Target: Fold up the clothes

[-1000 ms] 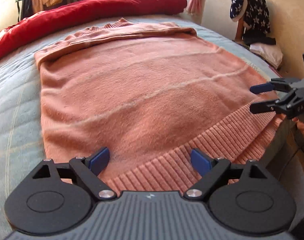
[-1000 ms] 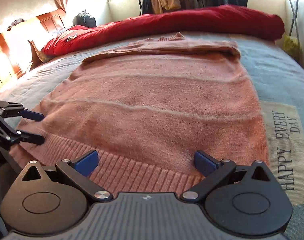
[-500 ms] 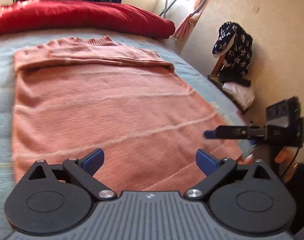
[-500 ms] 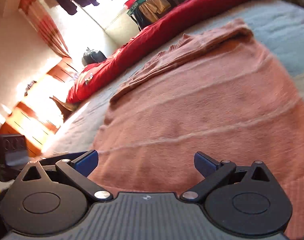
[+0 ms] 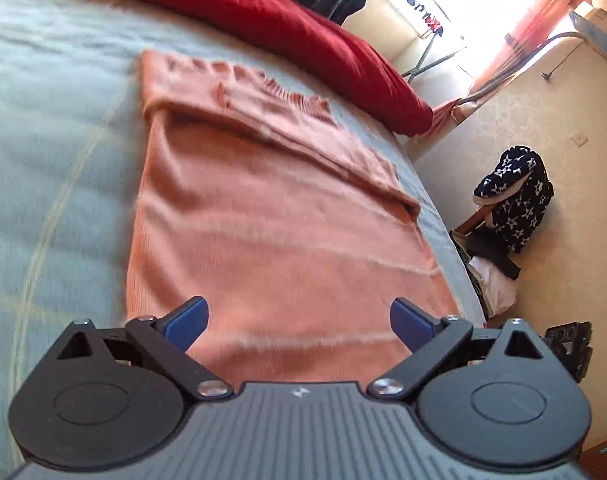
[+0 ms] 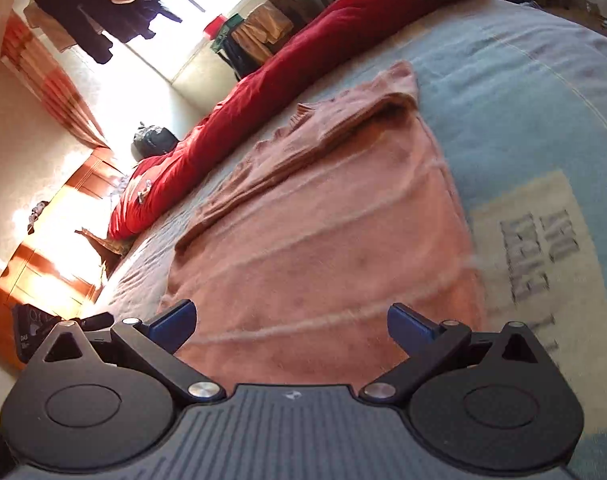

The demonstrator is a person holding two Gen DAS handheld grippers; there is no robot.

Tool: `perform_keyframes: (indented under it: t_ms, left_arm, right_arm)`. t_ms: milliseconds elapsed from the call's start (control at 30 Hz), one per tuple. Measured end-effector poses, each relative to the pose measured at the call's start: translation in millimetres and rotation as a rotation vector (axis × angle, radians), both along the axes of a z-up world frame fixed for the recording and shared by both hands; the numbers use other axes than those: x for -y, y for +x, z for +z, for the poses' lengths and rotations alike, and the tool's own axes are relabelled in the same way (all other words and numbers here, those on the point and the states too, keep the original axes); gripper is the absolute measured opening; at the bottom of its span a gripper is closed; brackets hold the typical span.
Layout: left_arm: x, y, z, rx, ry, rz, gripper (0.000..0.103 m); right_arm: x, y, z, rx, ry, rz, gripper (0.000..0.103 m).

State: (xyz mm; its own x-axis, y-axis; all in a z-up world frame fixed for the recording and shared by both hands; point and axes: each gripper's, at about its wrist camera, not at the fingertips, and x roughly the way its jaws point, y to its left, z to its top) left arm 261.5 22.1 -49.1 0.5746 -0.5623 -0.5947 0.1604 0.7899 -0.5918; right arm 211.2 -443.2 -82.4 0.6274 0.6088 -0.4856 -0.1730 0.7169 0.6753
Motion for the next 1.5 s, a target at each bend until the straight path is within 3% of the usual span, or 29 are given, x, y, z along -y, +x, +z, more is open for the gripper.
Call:
perform_keyframes:
  t_ms: [100, 200, 333, 367, 467, 567, 667, 767, 833, 933, 1067, 1167, 1333, 1500]
  left_arm:
    - [2.6, 56.1, -4.0, -0.008, -0.011, -0.001, 0.099]
    - [-2.7, 94.3, -32.2, -0.099, 0.025, 0.058, 0.099]
    - [-36.9, 93.3, -47.8, -0.075, -0.053, 0.141, 0.095]
    - [-41.8, 92.5, -44.1, -0.073, -0.036, 0.161, 0.091]
    - [-49.1, 94.9, -29.3, -0.082, 0.051, 0.219, 0.093]
    - [-43.0, 104.6, -14.1, -0.028, 0.006, 0.158, 0.094]
    - [-20.1, 120.5, -8.0, 0.005, -0.028, 0.083, 0.099]
    - [2.6, 139.1, -25.2, -0.048, 0.020, 0.037, 0.099]
    - [5.2, 145.3, -39.8, -0.069, 0.071, 0.056, 0.098]
    - [-9.0, 138.3, -42.4, -0.048, 0.053, 0.104, 0.098]
    - [-17.9, 124.5, -27.0, -0.052, 0.150, 0.144, 0.098]
    - [-13.4, 107.0, -7.6, -0.040, 0.230, 0.152, 0.098]
    - [18.1, 54.8, 36.6, 0.028, 0.293, 0.023, 0.098]
    - [65.9, -10.7, 57.2, 0.117, 0.379, -0.122, 0.100]
  right_arm:
    - [-23.4, 50.2, 5.2, 0.037, 0.028, 0.070, 0.103]
    - [-31.6, 86.4, -9.6, -0.008, -0.002, 0.062, 0.103]
    - [-12.8, 102.7, -26.6, -0.041, -0.015, 0.051, 0.103]
    - [-8.1, 106.7, -30.9, -0.049, -0.019, 0.049, 0.103]
    - [2.8, 104.8, -18.2, -0.047, -0.190, -0.024, 0.103]
    - [4.5, 114.7, -4.9, -0.022, -0.172, -0.016, 0.103]
    - [-13.1, 136.8, 2.2, -0.003, -0.100, 0.081, 0.103]
    - [-35.0, 158.3, -5.7, -0.016, -0.112, 0.128, 0.103]
    - [-38.7, 165.8, -16.0, -0.032, -0.125, 0.150, 0.103]
    - [-31.5, 166.9, -24.5, -0.027, -0.141, 0.145, 0.103]
    - [-6.0, 152.6, -14.3, -0.048, -0.242, 0.036, 0.103]
    - [7.3, 136.2, -3.1, -0.074, -0.251, -0.013, 0.103]
    - [-15.1, 88.8, 37.6, -0.011, -0.278, 0.050, 0.103]
    - [-56.9, 36.4, 49.6, 0.030, -0.270, 0.175, 0.103]
